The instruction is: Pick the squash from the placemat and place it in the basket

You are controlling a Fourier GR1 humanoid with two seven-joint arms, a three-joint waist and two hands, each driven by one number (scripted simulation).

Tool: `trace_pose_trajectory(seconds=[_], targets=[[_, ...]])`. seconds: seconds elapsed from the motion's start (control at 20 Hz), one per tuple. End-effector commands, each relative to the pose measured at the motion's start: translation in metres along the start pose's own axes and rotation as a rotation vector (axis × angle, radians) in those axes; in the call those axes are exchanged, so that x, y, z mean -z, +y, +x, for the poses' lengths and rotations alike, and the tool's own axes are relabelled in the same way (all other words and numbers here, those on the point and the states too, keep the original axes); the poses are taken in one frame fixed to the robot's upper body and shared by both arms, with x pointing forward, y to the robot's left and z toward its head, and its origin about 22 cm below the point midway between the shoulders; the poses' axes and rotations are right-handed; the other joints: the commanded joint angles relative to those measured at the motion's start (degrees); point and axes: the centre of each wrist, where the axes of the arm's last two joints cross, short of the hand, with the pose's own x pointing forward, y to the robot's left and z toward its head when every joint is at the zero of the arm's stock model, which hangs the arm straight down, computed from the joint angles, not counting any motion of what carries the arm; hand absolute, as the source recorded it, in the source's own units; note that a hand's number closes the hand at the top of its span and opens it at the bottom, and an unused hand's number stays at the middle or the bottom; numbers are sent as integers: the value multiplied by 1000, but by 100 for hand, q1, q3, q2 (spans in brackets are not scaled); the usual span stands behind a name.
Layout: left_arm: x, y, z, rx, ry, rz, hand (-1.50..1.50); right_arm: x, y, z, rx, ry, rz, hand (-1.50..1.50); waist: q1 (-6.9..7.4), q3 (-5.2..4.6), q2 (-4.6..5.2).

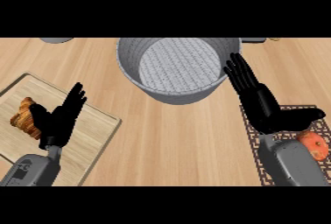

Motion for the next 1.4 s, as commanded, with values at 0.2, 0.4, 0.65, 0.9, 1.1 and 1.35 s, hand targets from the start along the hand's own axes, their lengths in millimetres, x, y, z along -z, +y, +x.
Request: trace_pose_trajectory(seconds=[0.2,0.4,0.65,0.9,1.1,1.35], targets=[[11,23,62,264,-341,1,0,-21,-90,21,-82,59,45,150,-94,314,197],[0,14,73,301,-351,-65,0,-29,-60,-10,354,-18,-122,150,-40,320,162],[-11,16,57,293,-345,-52,0,-43,-32,38,-79,1,-228,-150,-87,287,151],[4,24,79,316,-349,-21,0,-28,-94,95,-610,85,-340,-150,-211,256,151],[-10,24,57,327,-342,-58,0,-30,-129,143,-959,332,-296,-150,-81,235,145],[-3,19,79,325,-359,-62,0,-23,-135,191,-1192,617,19,-150,43,258,200]])
